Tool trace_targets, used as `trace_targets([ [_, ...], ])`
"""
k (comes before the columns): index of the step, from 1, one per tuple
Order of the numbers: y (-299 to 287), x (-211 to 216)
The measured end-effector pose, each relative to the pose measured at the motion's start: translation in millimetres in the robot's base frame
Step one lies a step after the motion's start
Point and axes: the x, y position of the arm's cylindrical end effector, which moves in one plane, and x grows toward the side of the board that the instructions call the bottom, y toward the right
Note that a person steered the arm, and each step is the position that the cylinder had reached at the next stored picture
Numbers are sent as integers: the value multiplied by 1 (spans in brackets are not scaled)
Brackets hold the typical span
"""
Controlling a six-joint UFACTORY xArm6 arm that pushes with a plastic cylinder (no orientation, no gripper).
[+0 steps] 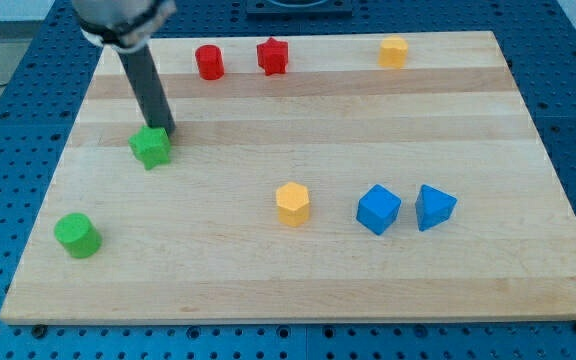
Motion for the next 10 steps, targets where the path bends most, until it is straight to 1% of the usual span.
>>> trace_targets([
  [1,-16,12],
  [2,-61,75],
  [3,-65,101],
  [10,-92,99],
])
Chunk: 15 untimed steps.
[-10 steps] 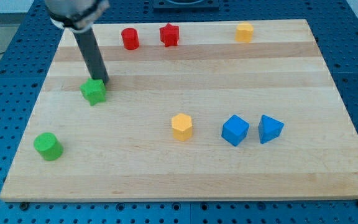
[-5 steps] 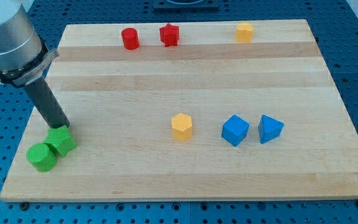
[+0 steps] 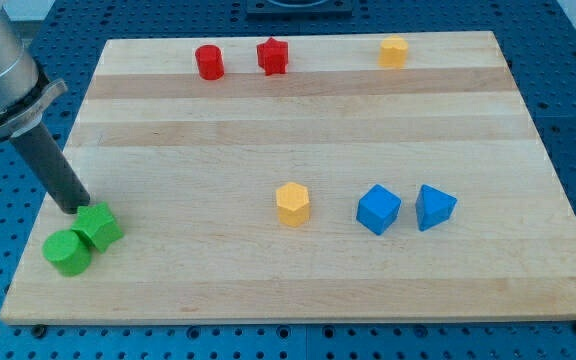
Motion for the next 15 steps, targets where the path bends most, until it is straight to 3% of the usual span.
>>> trace_targets([
  [1,0,0],
  [3,75,-24],
  [4,145,-58],
  [5,260,-71],
  [6,383,-35],
  [7,470,-17],
  [8,486,18],
  [10,426,34],
  [13,284,-3],
  [15,201,2],
])
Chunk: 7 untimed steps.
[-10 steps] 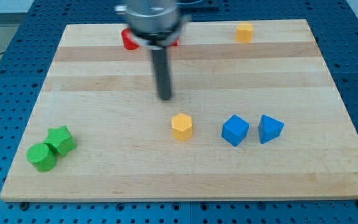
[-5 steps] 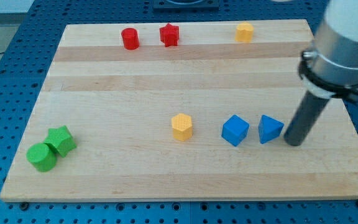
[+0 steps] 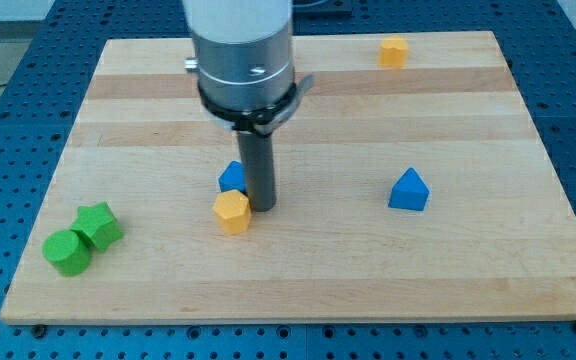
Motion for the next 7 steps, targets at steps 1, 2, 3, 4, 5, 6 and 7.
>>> trace_targets([
  [1,-23,-40],
  [2,-26,-75],
  [3,-47,-87],
  [4,-37,-52],
  [5,-91,-62],
  [6,-148,-70],
  [7,-151,-100],
])
